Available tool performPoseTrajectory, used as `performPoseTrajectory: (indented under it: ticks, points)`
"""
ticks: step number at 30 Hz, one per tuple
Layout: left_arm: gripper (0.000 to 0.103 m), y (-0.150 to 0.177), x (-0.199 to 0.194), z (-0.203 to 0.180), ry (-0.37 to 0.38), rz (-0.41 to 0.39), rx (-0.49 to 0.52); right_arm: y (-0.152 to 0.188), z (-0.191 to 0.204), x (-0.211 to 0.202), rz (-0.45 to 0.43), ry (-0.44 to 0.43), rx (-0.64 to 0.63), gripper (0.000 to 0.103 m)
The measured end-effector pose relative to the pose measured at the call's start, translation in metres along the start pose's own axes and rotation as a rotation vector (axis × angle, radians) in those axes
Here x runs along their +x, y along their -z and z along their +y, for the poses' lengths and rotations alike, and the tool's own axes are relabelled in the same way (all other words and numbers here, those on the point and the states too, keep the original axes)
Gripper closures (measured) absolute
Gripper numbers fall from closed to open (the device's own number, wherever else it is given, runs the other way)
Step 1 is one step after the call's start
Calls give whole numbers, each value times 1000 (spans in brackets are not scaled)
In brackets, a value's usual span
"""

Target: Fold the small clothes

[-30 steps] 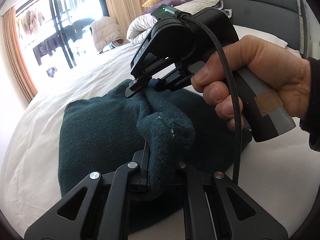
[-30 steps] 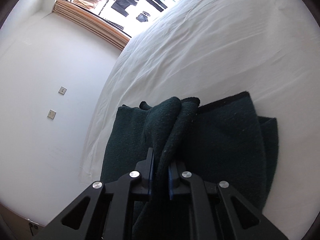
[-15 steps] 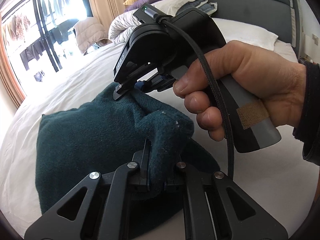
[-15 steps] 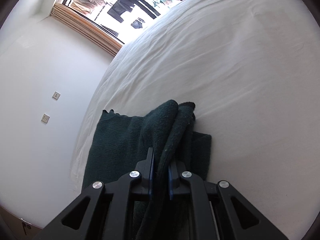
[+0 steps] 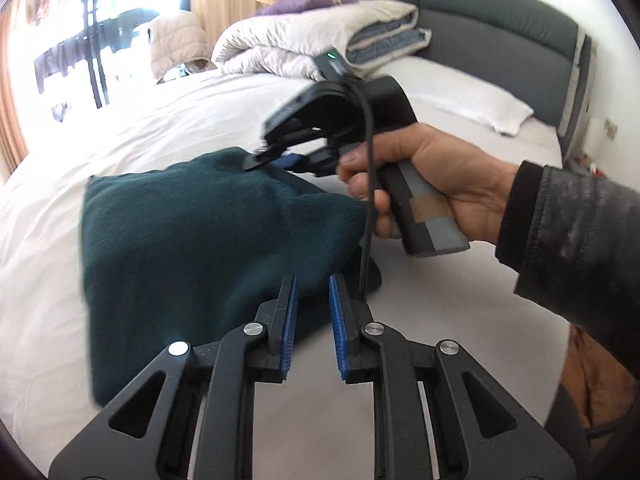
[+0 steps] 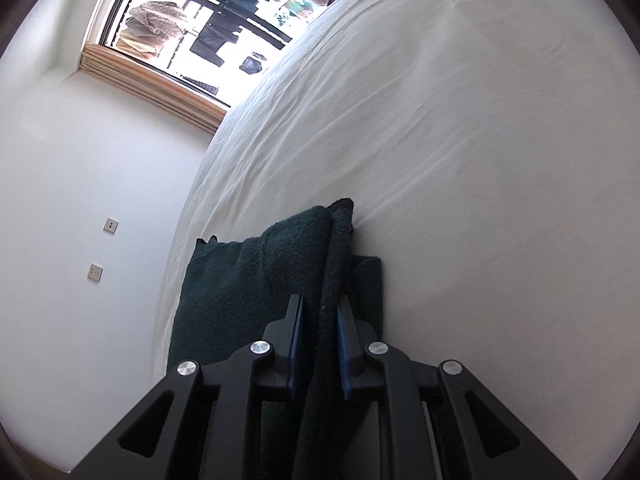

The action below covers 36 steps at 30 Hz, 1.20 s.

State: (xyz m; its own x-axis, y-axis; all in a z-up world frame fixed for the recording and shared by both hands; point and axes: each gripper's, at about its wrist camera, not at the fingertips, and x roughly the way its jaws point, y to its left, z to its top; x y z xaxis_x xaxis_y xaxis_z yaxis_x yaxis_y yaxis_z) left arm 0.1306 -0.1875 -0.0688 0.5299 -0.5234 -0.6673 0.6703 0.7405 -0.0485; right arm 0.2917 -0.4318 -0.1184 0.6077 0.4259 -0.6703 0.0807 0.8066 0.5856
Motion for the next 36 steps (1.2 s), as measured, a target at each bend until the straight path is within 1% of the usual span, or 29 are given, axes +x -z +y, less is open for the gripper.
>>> performPoseTrajectory:
  ticks: [1, 2, 3, 4, 5, 6, 7, 8, 9, 11, 12, 13, 14, 15, 16, 17, 18, 20, 23, 25, 26, 28, 30, 32, 33, 34, 36]
  points:
    - [87, 6, -13, 8, 1, -17, -24, 4, 8, -11, -27, 64, -38, 70]
    - [87, 8, -24, 22, -6, -39, -47, 8, 14, -23, -56, 100, -72, 64]
    - [87, 9, -31, 36, -32, -53, -67, 14, 19, -35, -79, 106, -87, 63]
    - [87, 9, -37, 52, -65, -66, -89, 22, 24, -48, -99, 94, -93, 63]
    - [87, -2, -36, 63, -87, -70, -102, 31, 30, -61, -118, 74, -105, 63]
    - [87, -6, -36, 79, -110, -67, -114, 40, 36, -72, -132, 52, -117, 63]
    - [87, -8, -33, 94, -130, -57, -123, 51, 42, -78, -135, 30, -123, 63]
    - [87, -11, -28, 105, -145, -43, -127, 61, 48, -79, -118, 15, -133, 63]
    - [87, -12, -23, 114, -156, -33, -128, 71, 54, -78, -95, 27, -152, 63]
    - [87, -8, -13, 127, -169, 3, -125, 87, 57, -73, -72, 85, -175, 63]
    - [87, -5, -7, 128, -165, 23, -118, 94, 55, -68, -58, 110, -167, 63]
    - [87, 1, -2, 131, -168, 47, -112, 99, 49, -64, -40, 103, -146, 63]
    - [87, -3, 10, 119, -171, 75, -101, 105, 41, -61, -24, 85, -122, 63]
    - [87, 4, 17, 116, -172, 96, -86, 111, 33, -59, -14, 93, -113, 63]
    - [87, 12, 26, 111, -174, 103, -75, 115, 25, -57, -9, 110, -109, 67]
    - [87, 19, 28, 110, -179, 112, -64, 118, 19, -57, -8, 124, -97, 77]
    - [88, 24, 27, 112, -186, 115, -55, 122, 14, -59, -11, 124, -81, 82]
    - [88, 37, 28, 111, -186, 117, -56, 127, 7, -64, -9, 99, -45, 84]
    - [88, 42, 29, 114, -160, 129, -85, 133, 10, -67, -8, 134, -100, 84]
    - [88, 45, 29, 119, -149, 127, -94, 132, 6, -71, -13, 142, -87, 87]
    - [88, 42, 28, 114, -149, 126, -90, 130, 5, -74, -16, 145, -73, 87]
    - [88, 47, 25, 116, -152, 125, -84, 131, 16, -80, -36, 192, -81, 86]
    - [88, 44, 30, 114, -150, 121, -90, 134, 35, -87, -77, 237, -131, 82]
    - [88, 36, 35, 106, -147, 119, -94, 135, 54, -88, -109, 208, -187, 74]
    - [88, 35, 34, 104, -148, 119, -93, 133, 61, -86, -117, 183, -209, 73]
    - [88, 35, 33, 104, -148, 119, -93, 133, 67, -83, -117, 178, -232, 73]
    - [88, 34, 32, 103, -146, 119, -99, 131, 72, -74, -103, 206, -264, 73]
